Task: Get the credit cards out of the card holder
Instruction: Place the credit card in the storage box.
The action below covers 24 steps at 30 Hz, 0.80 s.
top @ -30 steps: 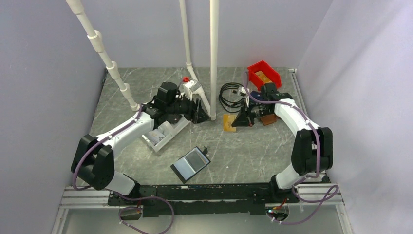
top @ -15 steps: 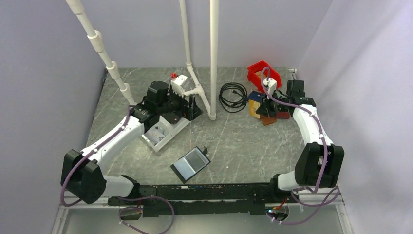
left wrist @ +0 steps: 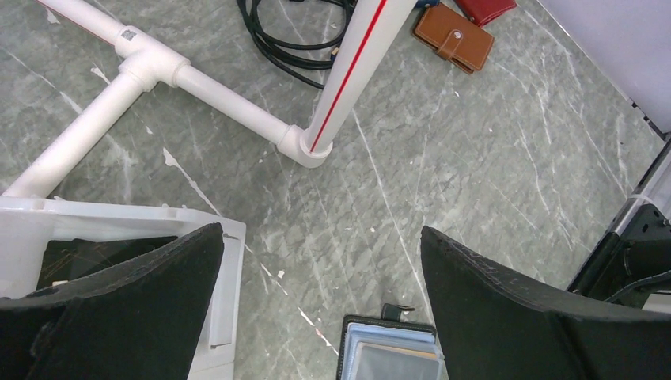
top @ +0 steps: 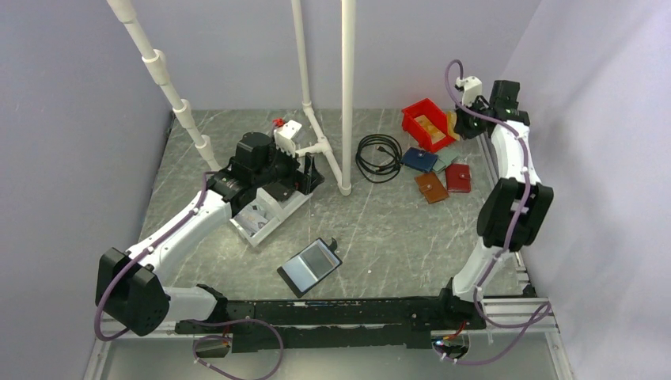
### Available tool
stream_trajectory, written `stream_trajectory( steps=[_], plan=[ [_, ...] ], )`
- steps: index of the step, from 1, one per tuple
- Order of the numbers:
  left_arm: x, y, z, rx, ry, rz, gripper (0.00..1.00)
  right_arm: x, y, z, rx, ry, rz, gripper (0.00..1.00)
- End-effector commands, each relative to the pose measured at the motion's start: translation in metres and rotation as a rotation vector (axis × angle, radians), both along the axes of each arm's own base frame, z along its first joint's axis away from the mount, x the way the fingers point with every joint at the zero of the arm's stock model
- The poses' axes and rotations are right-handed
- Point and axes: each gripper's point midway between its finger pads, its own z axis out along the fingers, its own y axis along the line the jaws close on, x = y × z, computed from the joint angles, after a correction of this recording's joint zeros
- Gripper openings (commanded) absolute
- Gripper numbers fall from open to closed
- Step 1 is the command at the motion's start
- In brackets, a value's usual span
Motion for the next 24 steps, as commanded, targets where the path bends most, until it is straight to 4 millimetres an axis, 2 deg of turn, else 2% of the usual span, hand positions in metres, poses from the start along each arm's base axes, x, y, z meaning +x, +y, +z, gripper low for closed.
stream_trajectory(
  steps=[1, 5, 9, 17, 20, 22, 24],
  plan=[
    [0.002, 0.005, 0.018, -0.003, -0.062, 0.01, 0.99, 0.04, -0.022, 0.008, -0.049, -0.029, -0.087, 0.0],
    [0.002, 0.003, 0.017, -0.006, -0.056, 0.002, 0.99, 0.067, -0.018, -0.018, -0.005, 0.02, -0.056, 0.0],
    [0.003, 0.004, 0.016, 0.003, -0.059, 0.008, 0.99, 0.087, -0.014, -0.031, 0.048, 0.047, -0.044, 0.0],
    [0.004, 0.005, 0.014, 0.001, -0.052, 0.004, 0.99, 0.1, 0.006, -0.056, 0.112, 0.073, 0.047, 0.03],
    [0.004, 0.004, 0.014, -0.001, -0.051, 0.004, 0.99, 0.105, 0.01, -0.066, 0.107, 0.082, 0.053, 0.08],
    [0.004, 0.004, 0.014, -0.001, -0.049, 0.0, 0.99, 0.11, 0.009, -0.071, 0.09, 0.079, 0.026, 0.18],
    [0.004, 0.004, 0.013, -0.001, -0.047, 0.0, 0.99, 0.119, -0.001, -0.073, 0.042, 0.068, -0.056, 0.28]
  ],
)
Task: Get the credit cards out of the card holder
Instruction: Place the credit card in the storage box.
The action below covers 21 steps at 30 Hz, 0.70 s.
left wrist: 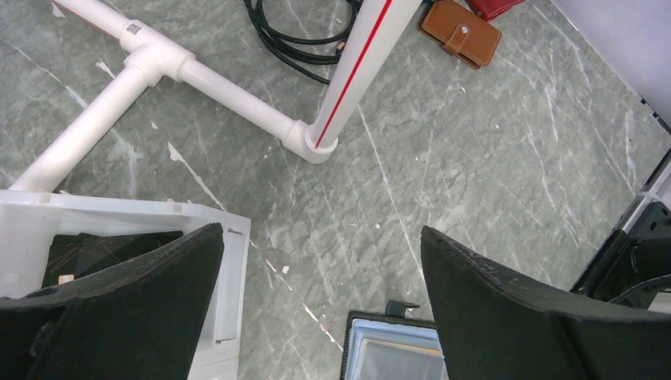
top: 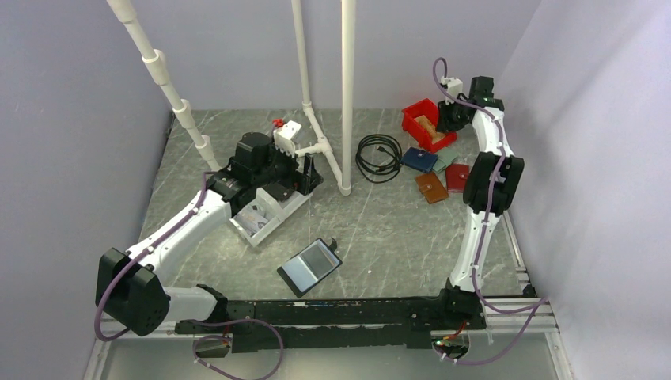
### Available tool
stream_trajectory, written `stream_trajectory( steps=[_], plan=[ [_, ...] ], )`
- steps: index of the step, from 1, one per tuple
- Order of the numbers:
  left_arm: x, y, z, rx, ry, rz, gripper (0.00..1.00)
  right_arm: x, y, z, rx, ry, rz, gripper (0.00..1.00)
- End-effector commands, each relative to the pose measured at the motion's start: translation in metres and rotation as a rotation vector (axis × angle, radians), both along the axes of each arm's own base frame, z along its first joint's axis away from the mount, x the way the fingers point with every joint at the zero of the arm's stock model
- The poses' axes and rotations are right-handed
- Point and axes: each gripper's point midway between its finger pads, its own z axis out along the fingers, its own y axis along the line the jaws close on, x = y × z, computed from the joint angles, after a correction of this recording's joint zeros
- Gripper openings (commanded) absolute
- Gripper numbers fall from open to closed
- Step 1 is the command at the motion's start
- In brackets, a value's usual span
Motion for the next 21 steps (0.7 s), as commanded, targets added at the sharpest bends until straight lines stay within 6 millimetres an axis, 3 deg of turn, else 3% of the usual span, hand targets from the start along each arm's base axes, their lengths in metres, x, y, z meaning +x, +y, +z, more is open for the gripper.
stream_trajectory(
  steps=[1, 5, 9, 13, 16, 21],
  plan=[
    [0.003, 0.0, 0.016, -0.016, -0.049, -0.01, 0.99, 0.025, -0.012, 0.014, -0.097, -0.073, -0.112, 0.3],
    [0.003, 0.001, 0.017, -0.016, -0.054, -0.008, 1.0, 0.031, -0.037, 0.028, -0.209, -0.123, -0.258, 0.33],
    [0.003, 0.001, 0.02, -0.022, -0.058, -0.006, 1.0, 0.021, -0.035, 0.043, -0.198, -0.143, -0.274, 0.33],
    [0.001, -0.001, 0.02, -0.033, -0.049, -0.016, 0.99, -0.005, -0.009, 0.057, -0.121, -0.123, -0.198, 0.35],
    [-0.001, -0.003, 0.02, -0.043, -0.039, -0.022, 0.99, -0.035, 0.019, 0.054, -0.068, -0.077, -0.105, 0.38],
    [-0.002, -0.005, 0.019, -0.058, -0.019, -0.025, 0.99, -0.086, 0.062, 0.068, 0.025, -0.087, 0.016, 0.4]
  ],
)
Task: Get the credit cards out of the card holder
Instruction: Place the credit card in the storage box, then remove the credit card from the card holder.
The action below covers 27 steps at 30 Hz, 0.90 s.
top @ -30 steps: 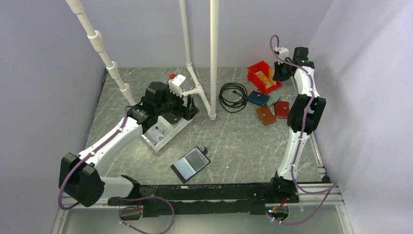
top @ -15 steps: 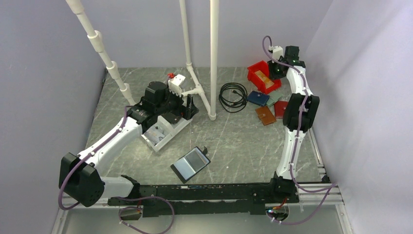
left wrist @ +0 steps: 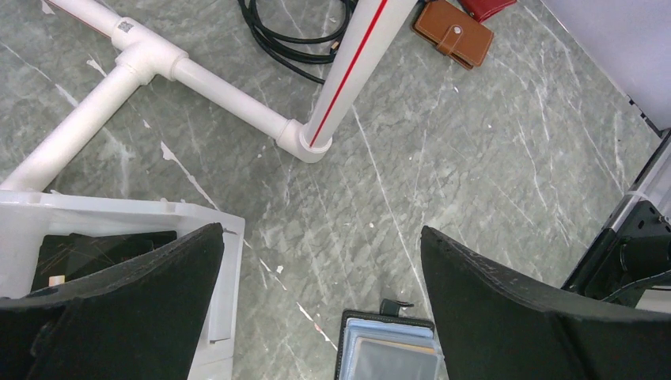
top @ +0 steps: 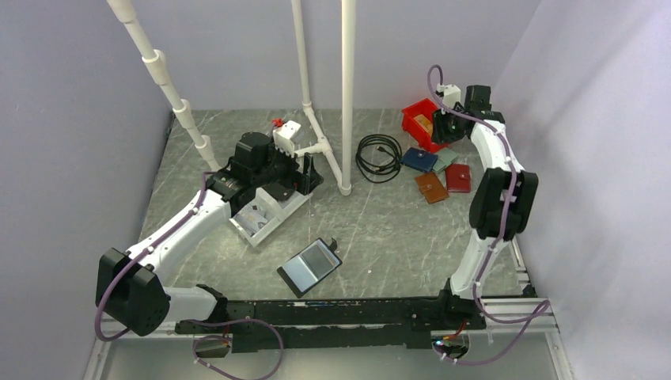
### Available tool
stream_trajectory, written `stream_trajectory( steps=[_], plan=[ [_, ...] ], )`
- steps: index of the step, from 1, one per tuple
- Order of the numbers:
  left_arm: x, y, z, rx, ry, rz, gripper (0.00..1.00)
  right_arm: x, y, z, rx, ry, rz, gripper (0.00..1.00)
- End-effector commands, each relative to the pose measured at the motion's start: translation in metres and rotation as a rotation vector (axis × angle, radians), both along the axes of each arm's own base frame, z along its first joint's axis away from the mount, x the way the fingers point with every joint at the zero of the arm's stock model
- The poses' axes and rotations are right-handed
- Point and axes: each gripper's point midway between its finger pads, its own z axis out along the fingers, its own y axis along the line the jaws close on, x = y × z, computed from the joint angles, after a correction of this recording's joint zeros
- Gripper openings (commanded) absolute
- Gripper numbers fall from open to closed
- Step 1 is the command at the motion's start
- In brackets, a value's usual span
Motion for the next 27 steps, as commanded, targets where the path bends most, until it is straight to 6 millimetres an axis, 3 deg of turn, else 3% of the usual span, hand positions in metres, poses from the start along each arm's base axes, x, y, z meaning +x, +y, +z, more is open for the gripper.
stream_trajectory(
  steps=[1, 13, 19, 22, 27],
  plan=[
    [-0.001, -0.006, 0.018, -0.053, -0.022, -0.021, 0.99, -0.038, 0.049, 0.045, 0.105, -0.091, 0.145, 0.4],
    [-0.009, -0.017, 0.014, -0.086, 0.04, -0.081, 0.98, -0.154, 0.117, 0.084, 0.306, -0.165, 0.407, 0.42],
    [-0.03, -0.019, 0.011, -0.169, 0.131, -0.087, 0.98, -0.212, 0.142, 0.075, 0.397, -0.256, 0.55, 0.49],
    [-0.046, -0.017, 0.009, -0.232, 0.178, -0.077, 0.98, -0.228, 0.147, 0.069, 0.433, -0.246, 0.576, 0.51],
    [-0.062, -0.012, -0.001, -0.367, 0.261, -0.004, 0.96, -0.236, 0.157, 0.072, 0.498, -0.22, 0.619, 0.51]
  ],
)
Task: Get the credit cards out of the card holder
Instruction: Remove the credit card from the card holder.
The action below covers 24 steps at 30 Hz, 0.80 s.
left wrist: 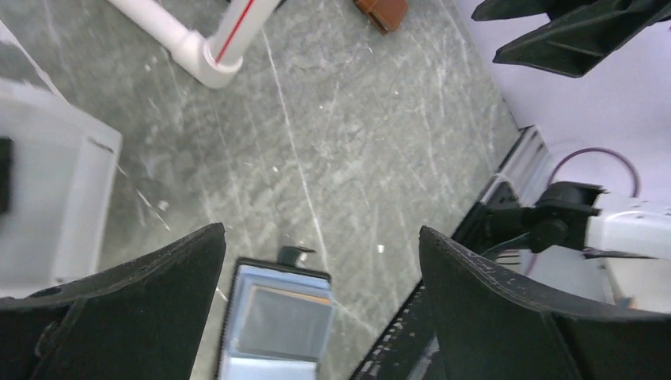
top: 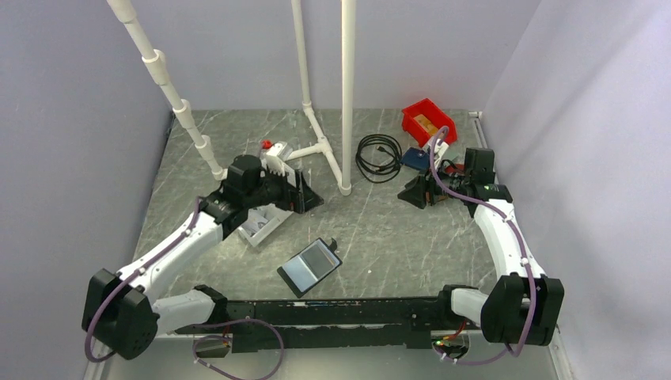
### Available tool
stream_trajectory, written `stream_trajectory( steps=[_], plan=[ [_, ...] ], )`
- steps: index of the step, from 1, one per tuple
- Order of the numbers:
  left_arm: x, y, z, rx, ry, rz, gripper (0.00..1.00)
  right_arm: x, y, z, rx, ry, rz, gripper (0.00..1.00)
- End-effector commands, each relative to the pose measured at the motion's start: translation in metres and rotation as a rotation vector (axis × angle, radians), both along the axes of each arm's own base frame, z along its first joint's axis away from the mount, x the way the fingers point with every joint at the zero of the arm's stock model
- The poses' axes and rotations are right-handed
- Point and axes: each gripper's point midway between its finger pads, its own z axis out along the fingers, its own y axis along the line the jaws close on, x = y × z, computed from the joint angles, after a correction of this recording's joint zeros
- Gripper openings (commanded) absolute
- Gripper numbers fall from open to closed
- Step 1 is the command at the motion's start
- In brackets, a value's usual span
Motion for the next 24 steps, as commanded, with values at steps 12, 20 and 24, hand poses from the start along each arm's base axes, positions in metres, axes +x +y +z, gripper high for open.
stream_trajectory(
  steps=[12, 20, 24],
  plan=[
    [-0.034, -0.003, -0.031, -0.28, 0.343, 0.133, 0.96, -0.011, 0.036, 0.008, -0.009, -0.078, 0.171, 0.51],
    [-0.038, -0.004, -0.039, -0.277, 0.441, 0.161, 0.96, -0.013, 0.041, 0.004, -0.012, -0.062, 0.19, 0.51],
    [-0.043, -0.004, -0.045, -0.255, 0.474, 0.156, 0.96, -0.014, 0.044, 0.001, -0.013, -0.053, 0.199, 0.51]
  ],
)
